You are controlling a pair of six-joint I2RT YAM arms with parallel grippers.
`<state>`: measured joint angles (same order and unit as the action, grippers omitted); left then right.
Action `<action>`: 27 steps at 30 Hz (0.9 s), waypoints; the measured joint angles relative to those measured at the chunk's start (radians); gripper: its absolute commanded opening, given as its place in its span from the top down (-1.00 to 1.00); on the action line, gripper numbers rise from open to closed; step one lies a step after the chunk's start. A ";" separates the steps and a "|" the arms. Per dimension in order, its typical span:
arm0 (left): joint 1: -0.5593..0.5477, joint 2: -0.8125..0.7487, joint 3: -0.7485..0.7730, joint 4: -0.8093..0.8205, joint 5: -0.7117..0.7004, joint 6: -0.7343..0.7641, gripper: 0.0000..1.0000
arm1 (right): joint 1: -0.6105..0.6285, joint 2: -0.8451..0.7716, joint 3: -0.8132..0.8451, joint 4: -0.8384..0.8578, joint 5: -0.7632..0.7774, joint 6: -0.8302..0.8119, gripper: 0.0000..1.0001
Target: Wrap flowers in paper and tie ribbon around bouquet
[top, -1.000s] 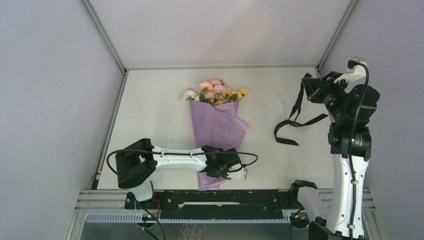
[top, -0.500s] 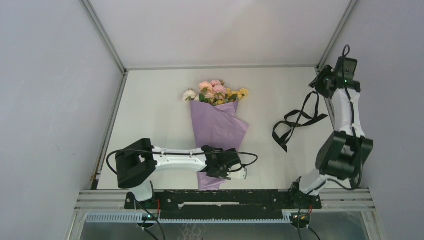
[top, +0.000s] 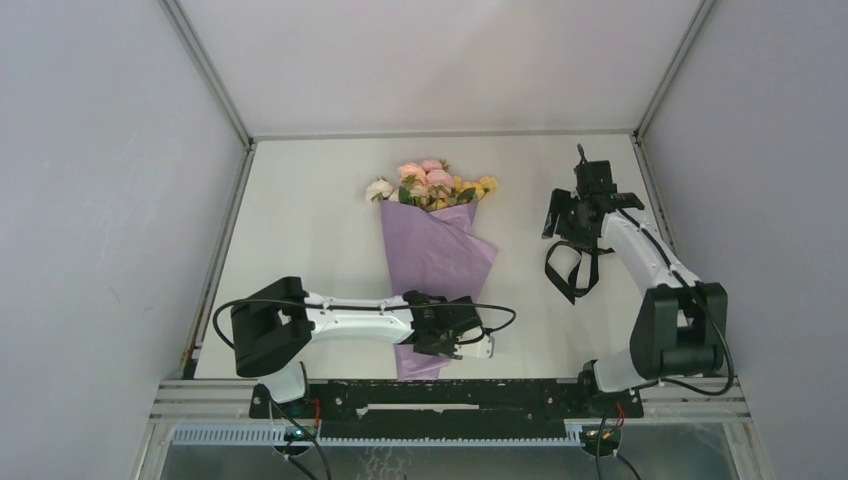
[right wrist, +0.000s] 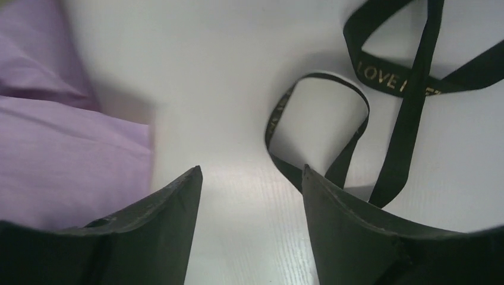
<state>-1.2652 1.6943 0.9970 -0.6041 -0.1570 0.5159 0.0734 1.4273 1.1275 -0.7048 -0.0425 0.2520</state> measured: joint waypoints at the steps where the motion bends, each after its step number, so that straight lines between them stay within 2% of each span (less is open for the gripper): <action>1: 0.000 0.000 0.000 0.000 0.000 0.000 -0.01 | -0.007 0.022 -0.017 0.005 -0.006 0.001 -0.50; 6: 0.000 0.000 0.000 0.000 0.000 0.000 -0.01 | -0.004 0.177 -0.052 0.030 -0.028 -0.003 -0.43; 9: 0.000 0.000 0.000 0.000 0.000 0.000 -0.01 | 0.010 0.249 -0.053 0.053 -0.034 -0.004 -0.24; 11: 0.000 0.000 0.000 0.000 0.000 0.000 -0.01 | 0.016 0.293 -0.053 0.069 -0.035 -0.004 0.19; 12: 0.000 0.000 0.000 0.000 0.000 0.000 -0.01 | 0.018 0.312 -0.053 0.075 -0.037 -0.010 0.53; 13: 0.000 0.000 0.000 0.000 0.000 0.000 -0.01 | 0.021 0.329 -0.054 0.081 -0.038 -0.013 0.79; 14: 0.000 0.000 0.000 0.000 0.000 0.000 -0.01 | 0.027 0.336 -0.055 0.092 -0.038 -0.004 0.99; 15: 0.000 0.000 0.000 0.000 0.000 0.000 -0.01 | 0.029 0.336 -0.056 0.101 -0.045 -0.006 1.00; 19: 0.001 0.000 0.000 0.000 0.001 0.000 -0.01 | 0.079 0.318 -0.091 0.150 -0.077 0.007 0.97; 20: 0.001 0.000 0.000 0.000 0.001 0.000 -0.01 | 0.103 0.309 -0.103 0.158 -0.093 0.012 0.75; 21: 0.001 0.000 0.000 0.000 0.001 0.000 -0.01 | 0.141 0.296 -0.122 0.163 -0.120 0.020 0.45; 24: 0.001 0.000 0.000 0.000 0.002 0.000 -0.01 | 0.244 0.250 -0.162 0.145 -0.211 0.043 -0.21; 27: 0.001 0.000 0.000 0.000 0.001 0.000 -0.01 | 0.283 0.163 -0.171 0.102 -0.272 0.056 -0.48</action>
<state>-1.2644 1.6943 0.9970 -0.6037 -0.1558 0.5163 0.3569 1.5906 0.9562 -0.6025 -0.3141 0.3084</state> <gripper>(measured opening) 0.502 0.627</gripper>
